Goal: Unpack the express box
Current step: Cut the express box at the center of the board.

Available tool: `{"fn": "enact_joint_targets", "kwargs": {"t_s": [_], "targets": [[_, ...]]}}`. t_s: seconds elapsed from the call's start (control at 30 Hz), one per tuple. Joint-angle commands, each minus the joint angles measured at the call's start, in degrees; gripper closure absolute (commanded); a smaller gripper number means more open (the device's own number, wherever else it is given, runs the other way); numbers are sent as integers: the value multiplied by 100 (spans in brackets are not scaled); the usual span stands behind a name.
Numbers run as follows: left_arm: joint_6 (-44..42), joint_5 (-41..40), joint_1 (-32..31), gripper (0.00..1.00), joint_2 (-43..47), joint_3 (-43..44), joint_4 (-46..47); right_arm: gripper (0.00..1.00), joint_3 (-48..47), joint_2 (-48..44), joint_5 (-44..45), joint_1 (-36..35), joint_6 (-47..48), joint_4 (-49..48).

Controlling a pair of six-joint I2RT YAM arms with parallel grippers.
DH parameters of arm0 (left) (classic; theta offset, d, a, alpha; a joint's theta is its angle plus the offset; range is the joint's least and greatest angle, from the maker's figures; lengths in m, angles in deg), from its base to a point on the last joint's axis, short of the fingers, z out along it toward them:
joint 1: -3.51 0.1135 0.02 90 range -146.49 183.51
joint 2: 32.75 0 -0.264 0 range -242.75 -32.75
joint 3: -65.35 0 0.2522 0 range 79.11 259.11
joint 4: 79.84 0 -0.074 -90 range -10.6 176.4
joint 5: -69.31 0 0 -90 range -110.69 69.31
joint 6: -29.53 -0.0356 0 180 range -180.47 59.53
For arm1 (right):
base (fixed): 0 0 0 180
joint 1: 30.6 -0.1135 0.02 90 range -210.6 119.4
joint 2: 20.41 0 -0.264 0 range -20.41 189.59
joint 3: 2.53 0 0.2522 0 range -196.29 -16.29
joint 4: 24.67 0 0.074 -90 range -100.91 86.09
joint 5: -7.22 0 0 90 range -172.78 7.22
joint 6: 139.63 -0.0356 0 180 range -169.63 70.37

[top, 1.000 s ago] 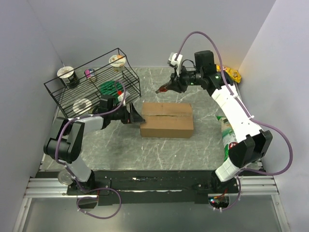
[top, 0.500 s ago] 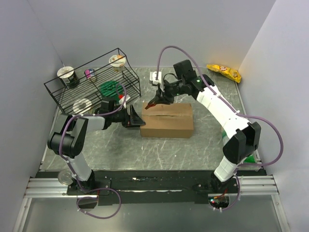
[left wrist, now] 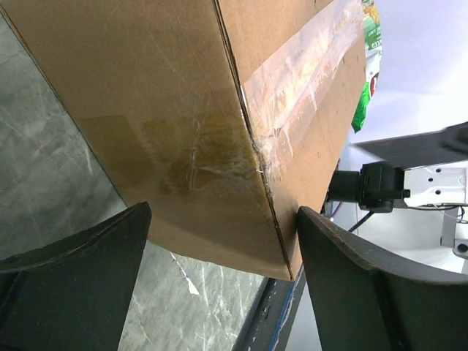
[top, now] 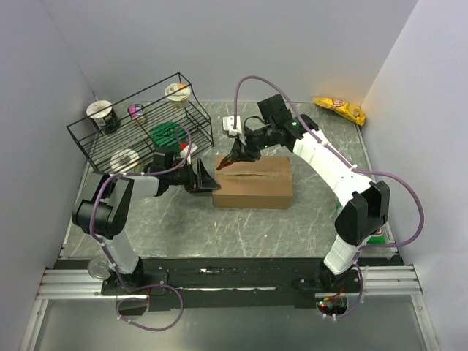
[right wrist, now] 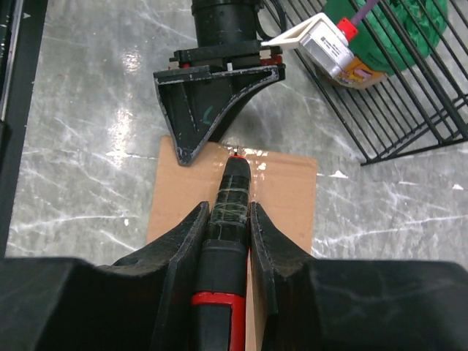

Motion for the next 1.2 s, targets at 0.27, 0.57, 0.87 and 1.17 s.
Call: {"fn": "enact_joint_targets", "kwargs": {"t_s": [0.27,0.57,0.87,1.17], "targets": [[-469,-333,-29,13,-142,-41,-271,100,284,2,273,-162,-596,-960],[-539,-359,-29,12,-107,-59,-323,100,90,213,142,-180,-720,-741],[-495,-386,-29,12,-116,-129,-253,100,82,292,203,-197,-834,-723],[-495,-438,-29,13,-98,-129,-271,100,-269,459,756,-241,-869,-101]]}}
